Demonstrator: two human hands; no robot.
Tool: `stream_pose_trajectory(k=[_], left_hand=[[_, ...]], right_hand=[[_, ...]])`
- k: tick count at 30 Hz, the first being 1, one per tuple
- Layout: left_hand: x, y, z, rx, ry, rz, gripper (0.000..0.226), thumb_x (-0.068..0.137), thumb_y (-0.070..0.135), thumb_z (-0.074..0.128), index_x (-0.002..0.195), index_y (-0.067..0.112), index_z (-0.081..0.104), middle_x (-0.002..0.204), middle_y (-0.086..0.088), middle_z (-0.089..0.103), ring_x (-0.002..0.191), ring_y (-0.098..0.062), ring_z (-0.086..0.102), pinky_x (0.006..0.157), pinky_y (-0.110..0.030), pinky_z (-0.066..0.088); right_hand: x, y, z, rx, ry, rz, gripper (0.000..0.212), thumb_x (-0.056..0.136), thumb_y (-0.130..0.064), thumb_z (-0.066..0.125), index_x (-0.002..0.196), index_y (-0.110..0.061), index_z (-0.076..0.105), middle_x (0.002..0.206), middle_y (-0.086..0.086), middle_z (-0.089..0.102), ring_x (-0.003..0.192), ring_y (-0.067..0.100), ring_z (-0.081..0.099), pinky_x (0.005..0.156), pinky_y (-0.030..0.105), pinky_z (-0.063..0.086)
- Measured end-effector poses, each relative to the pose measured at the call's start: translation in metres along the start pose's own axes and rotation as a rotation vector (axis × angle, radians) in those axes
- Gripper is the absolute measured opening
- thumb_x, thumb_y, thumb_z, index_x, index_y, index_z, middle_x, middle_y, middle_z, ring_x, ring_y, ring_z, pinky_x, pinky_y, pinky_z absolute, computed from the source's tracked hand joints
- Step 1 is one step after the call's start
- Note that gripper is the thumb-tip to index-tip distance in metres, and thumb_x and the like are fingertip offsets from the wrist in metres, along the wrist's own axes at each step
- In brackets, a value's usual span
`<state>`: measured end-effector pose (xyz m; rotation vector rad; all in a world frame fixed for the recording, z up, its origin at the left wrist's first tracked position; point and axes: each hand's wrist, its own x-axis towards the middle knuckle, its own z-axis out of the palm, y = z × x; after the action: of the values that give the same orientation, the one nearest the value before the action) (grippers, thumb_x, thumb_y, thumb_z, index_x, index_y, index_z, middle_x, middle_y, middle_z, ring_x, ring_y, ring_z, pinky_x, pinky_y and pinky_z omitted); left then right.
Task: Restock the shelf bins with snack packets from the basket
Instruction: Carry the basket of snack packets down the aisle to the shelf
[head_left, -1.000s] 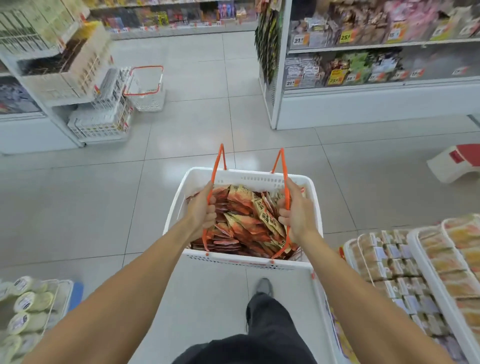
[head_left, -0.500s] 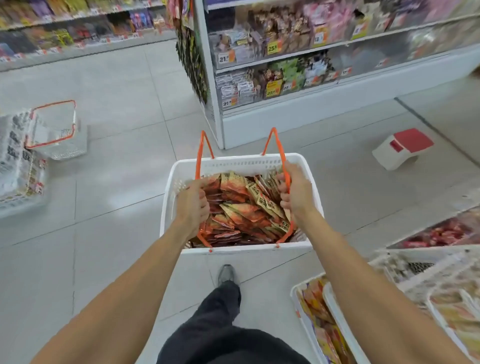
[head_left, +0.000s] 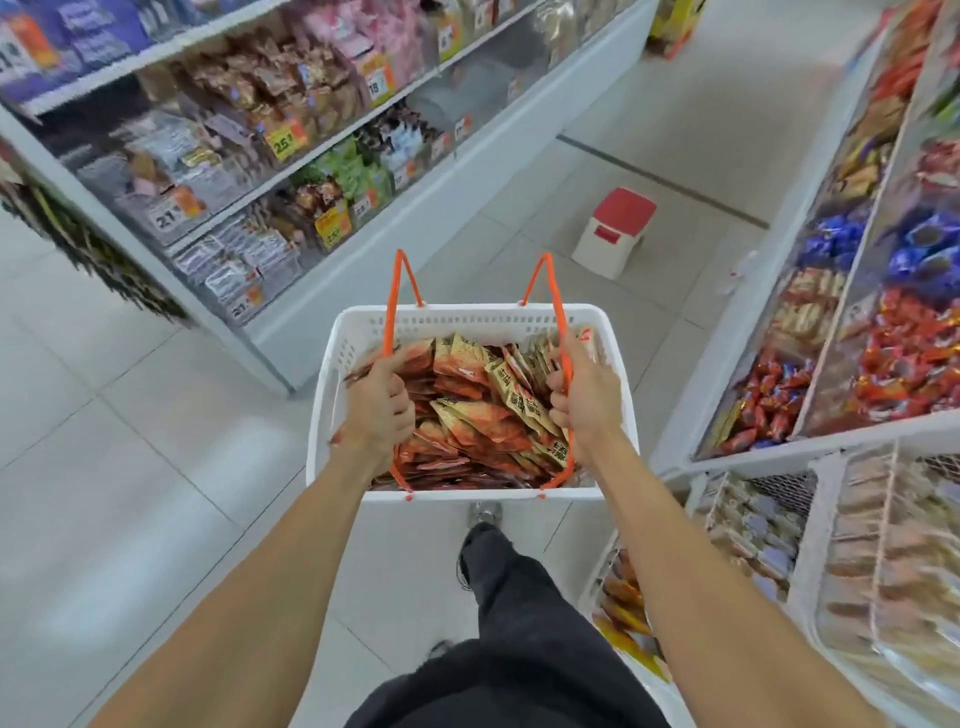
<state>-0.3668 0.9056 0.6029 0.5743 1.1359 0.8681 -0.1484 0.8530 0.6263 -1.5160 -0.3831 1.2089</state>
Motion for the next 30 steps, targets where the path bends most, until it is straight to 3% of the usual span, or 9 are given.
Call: stream_pose_trajectory(k=[3, 7, 8, 10, 13, 17, 23, 27, 30], left_hand=[[0.062, 0.014, 0.033, 0.017, -0.028, -0.004, 0.048, 0.101, 0.032, 0.046, 0.060, 0.026, 0.068, 0.043, 0.010, 0.017, 0.029, -0.006, 0.015, 0.029, -0.014, 0.015], [0.142, 0.038, 0.081, 0.036, -0.041, -0.034, 0.032, 0.102, 0.031, 0.045, 0.114, 0.017, 0.072, 0.047, 0.009, 0.015, 0.031, -0.005, 0.013, 0.030, -0.013, 0.015], [0.159, 0.046, 0.092, 0.047, -0.049, -0.032, 0.031, 0.102, 0.031, 0.045, 0.112, 0.019, 0.072, 0.047, 0.010, 0.014, 0.031, -0.005, 0.013, 0.030, -0.013, 0.015], [0.189, 0.064, 0.111, 0.071, -0.069, -0.041, 0.030, 0.100, 0.033, 0.048, 0.084, 0.030, 0.073, 0.045, 0.011, 0.014, 0.031, -0.006, 0.011, 0.030, -0.012, 0.014], [0.241, 0.095, 0.137, 0.096, -0.064, -0.081, 0.045, 0.096, 0.035, 0.053, 0.052, 0.033, 0.055, 0.045, 0.010, 0.013, 0.032, -0.008, 0.010, 0.030, -0.013, 0.013], [0.321, 0.135, 0.165, 0.110, -0.099, -0.114, 0.043, 0.095, 0.040, 0.054, 0.061, 0.026, 0.031, 0.044, 0.008, 0.015, 0.030, -0.010, 0.014, 0.035, -0.015, 0.008], [0.434, 0.197, 0.208, 0.113, -0.171, -0.158, 0.049, 0.097, 0.043, 0.050, 0.056, 0.025, 0.029, 0.041, 0.009, 0.019, 0.029, -0.008, 0.017, 0.032, -0.014, 0.011], [0.494, 0.239, 0.249, 0.163, -0.278, -0.143, 0.058, 0.098, 0.040, 0.050, 0.042, 0.025, 0.051, 0.045, 0.010, 0.015, 0.030, -0.006, 0.013, 0.030, -0.013, 0.012], [0.538, 0.266, 0.282, 0.184, -0.338, -0.161, 0.058, 0.098, 0.039, 0.049, 0.042, 0.026, 0.056, 0.045, 0.011, 0.015, 0.030, -0.005, 0.013, 0.029, -0.014, 0.013]], right_hand=[[0.057, -0.014, 0.010, 0.029, 0.077, -0.005, 0.034, 0.090, -0.056, 0.059, 0.084, -0.022, 0.062, 0.063, -0.001, 0.038, 0.048, 0.010, 0.022, 0.039, 0.025, 0.016], [0.136, -0.045, 0.017, 0.002, 0.200, -0.028, 0.043, 0.076, -0.067, 0.056, 0.076, -0.024, 0.052, 0.070, 0.006, 0.034, 0.052, 0.015, 0.022, 0.045, 0.031, 0.018], [0.155, -0.054, 0.019, 0.020, 0.210, -0.022, 0.045, 0.074, -0.068, 0.058, 0.078, -0.023, 0.053, 0.069, 0.006, 0.034, 0.052, 0.014, 0.022, 0.044, 0.030, 0.018], [0.188, -0.074, 0.022, 0.075, 0.212, 0.006, 0.048, 0.073, -0.067, 0.062, 0.079, -0.020, 0.061, 0.063, 0.001, 0.038, 0.049, 0.012, 0.023, 0.042, 0.027, 0.017], [0.235, -0.110, 0.029, 0.143, 0.183, 0.006, 0.049, 0.068, -0.067, 0.067, 0.086, -0.021, 0.066, 0.061, -0.003, 0.040, 0.048, 0.010, 0.022, 0.039, 0.025, 0.015], [0.299, -0.147, 0.049, 0.111, 0.225, -0.004, 0.042, 0.080, -0.061, 0.065, 0.095, -0.022, 0.073, 0.062, -0.003, 0.042, 0.048, 0.009, 0.024, 0.040, 0.025, 0.017], [0.390, -0.199, 0.087, 0.187, 0.302, -0.003, 0.037, 0.085, -0.058, 0.067, 0.079, -0.023, 0.060, 0.065, -0.001, 0.039, 0.047, 0.009, 0.020, 0.036, 0.021, 0.016], [0.441, -0.237, 0.100, 0.193, 0.299, -0.014, 0.033, 0.086, -0.057, 0.067, 0.086, -0.023, 0.066, 0.070, -0.002, 0.046, 0.045, 0.007, 0.024, 0.035, 0.018, 0.018], [0.476, -0.262, 0.101, 0.249, 0.324, -0.042, 0.037, 0.085, -0.056, 0.068, 0.093, -0.019, 0.066, 0.069, -0.002, 0.049, 0.046, 0.007, 0.025, 0.036, 0.019, 0.018]])
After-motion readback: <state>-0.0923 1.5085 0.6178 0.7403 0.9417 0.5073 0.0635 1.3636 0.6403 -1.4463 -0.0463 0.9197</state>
